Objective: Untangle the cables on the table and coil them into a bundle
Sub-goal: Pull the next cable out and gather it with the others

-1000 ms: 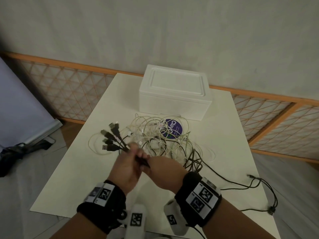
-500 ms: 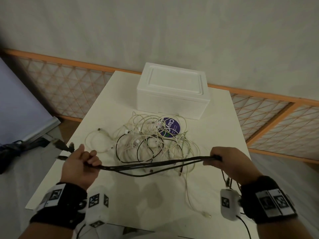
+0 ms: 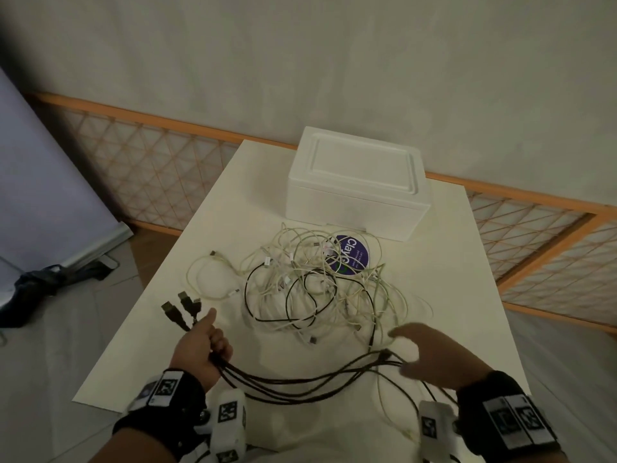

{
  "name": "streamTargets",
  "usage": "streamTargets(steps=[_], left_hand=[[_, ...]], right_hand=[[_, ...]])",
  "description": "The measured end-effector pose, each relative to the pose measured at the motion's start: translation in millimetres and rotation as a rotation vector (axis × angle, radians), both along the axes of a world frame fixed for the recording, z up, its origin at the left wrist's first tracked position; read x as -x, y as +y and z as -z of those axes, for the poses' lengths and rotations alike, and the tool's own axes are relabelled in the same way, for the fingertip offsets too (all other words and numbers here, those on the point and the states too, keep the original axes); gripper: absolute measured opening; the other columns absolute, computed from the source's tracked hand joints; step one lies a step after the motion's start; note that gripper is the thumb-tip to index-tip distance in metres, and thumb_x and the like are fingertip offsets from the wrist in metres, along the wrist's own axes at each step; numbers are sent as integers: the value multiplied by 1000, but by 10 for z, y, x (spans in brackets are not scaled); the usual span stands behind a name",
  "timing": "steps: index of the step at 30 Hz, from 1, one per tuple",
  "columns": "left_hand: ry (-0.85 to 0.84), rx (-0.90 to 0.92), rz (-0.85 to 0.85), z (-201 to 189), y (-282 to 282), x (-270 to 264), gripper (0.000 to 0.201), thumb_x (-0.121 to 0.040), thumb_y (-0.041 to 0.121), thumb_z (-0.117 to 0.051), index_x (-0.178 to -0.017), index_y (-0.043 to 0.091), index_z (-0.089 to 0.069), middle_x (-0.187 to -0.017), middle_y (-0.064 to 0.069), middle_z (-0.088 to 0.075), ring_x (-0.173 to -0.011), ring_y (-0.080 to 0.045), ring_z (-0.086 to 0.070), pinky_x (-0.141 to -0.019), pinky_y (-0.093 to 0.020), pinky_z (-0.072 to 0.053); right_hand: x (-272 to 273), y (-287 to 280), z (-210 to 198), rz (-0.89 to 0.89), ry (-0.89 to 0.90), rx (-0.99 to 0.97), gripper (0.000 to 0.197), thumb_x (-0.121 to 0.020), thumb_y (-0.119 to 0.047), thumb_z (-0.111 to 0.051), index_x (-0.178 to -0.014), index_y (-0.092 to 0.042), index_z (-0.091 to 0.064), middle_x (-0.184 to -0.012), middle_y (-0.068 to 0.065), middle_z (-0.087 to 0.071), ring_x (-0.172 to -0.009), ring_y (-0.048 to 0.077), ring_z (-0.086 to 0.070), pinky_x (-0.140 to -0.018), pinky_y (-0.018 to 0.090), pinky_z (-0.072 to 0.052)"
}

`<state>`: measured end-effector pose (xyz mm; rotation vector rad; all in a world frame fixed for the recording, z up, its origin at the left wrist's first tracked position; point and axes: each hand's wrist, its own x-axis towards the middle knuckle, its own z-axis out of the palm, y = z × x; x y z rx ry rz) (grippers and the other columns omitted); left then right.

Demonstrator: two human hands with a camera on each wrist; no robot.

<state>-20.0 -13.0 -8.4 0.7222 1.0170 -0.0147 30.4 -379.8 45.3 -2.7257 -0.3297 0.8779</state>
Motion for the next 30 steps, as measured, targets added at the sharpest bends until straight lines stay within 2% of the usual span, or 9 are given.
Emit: streamTargets(steps=[3,8,13,17,21,23,26,28,30], left_hand=[[-16,-45,17,-29,0,-99,31,-93,31,-60,-70,17,-45,-45,2,-42,-49,-12,-37,-56,-27,-44],[-119,-78,229,-24,65,-209,36,-94,36,-57,-68,17,-42,-43,4,-27,-34,-10,-26,-38,-22,-26],[-275,-44,373,-60,172,-312,48,-93,16,-57,-46,22,-45,-50,2,-25,-40,-11,-23,-43,-25,-25],[-295,-97,413,-119,208,-408,41,-91,7,-59,-51,15,-49,-53,-2,-37,-45,-15,-37,-47,-28,-39],[-314,-223,512,-184,143,-523,31,-94,23,-59,-65,11,-58,-67,-9,-52,-43,-13,-36,-47,-27,-37],[-373,-315,559,-284,51,-595,27,-95,25,-58,-71,13,-64,-78,-15,-57,-41,-12,-31,-45,-26,-33],[-537,-336,633,-515,-133,-710,10,-91,13,-62,-96,11,-70,-87,-15,-64,-40,-10,-31,-42,-23,-32],[-595,-371,700,-625,-236,-800,20,-84,8,-69,-104,14,-71,-93,-7,-72,-45,-12,-35,-43,-23,-31],[-585,-447,727,-655,-297,-894,21,-81,5,-72,-99,15,-72,-90,-4,-72,-50,-14,-40,-44,-22,-31]], right_hand=[[-79,593,-176,20,-318,-318,34,-80,-13,-61,-111,-26,-64,-109,-18,-54,-104,2,-51,-87,2,-29],[-174,1441,295,-189,-145,7,27,-92,-16,-42,-108,-14,-63,-113,4,-64,-106,21,-59,-90,32,-47],[-199,1685,636,-218,-124,153,29,-96,-13,-39,-121,-10,-52,-124,10,-50,-111,28,-55,-90,35,-46],[-286,1738,698,-166,-138,148,19,-95,-21,-40,-105,-14,-54,-116,9,-53,-102,27,-57,-82,36,-48],[-326,1725,391,-6,-209,-57,6,-93,-20,-45,-93,-16,-50,-90,3,-57,-86,24,-57,-64,28,-39],[-394,1706,64,47,-382,-239,6,-90,-20,-53,-92,-16,-57,-84,0,-61,-80,19,-58,-67,28,-41],[-509,1763,-468,39,-591,-489,4,-88,-19,-59,-91,-18,-62,-80,-10,-60,-73,6,-55,-65,15,-41],[-596,1812,-679,35,-591,-512,13,-89,-21,-60,-101,-19,-65,-86,-12,-63,-78,2,-58,-71,11,-43],[-682,1831,-747,47,-544,-475,18,-90,-22,-60,-108,-19,-65,-92,-9,-68,-81,4,-62,-76,19,-50]])
